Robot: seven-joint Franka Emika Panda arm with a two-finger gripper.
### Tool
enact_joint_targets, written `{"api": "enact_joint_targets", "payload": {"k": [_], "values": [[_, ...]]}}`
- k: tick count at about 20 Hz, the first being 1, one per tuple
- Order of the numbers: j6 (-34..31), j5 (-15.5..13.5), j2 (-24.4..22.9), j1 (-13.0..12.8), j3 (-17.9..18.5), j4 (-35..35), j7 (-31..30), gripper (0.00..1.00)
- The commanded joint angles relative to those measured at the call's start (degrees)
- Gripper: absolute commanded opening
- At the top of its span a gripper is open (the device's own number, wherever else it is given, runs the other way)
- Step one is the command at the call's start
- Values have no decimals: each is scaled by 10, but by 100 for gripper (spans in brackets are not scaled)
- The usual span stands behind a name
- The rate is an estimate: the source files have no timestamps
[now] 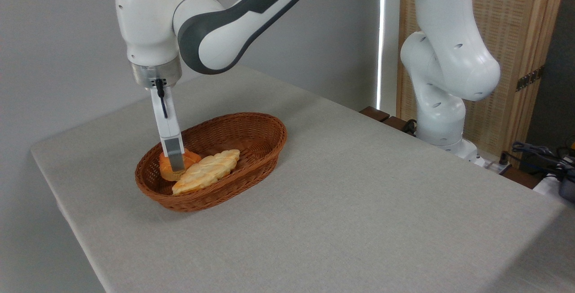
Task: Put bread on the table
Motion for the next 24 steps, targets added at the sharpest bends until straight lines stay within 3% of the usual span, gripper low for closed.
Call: {"api": "enact_joint_targets", "payload": {"k": [1, 13, 14, 17, 19, 24], "values": [[5, 7, 5, 1, 2, 2, 13, 100], [1, 7, 20, 5, 2, 0, 14, 99], [1, 7, 19, 6, 2, 0, 14, 96], [-1, 7, 19, 6, 1, 0, 14, 60], [-1, 7, 19, 6, 2, 0, 15, 54], [-1, 7, 14, 6, 4, 1, 13, 54]]}}
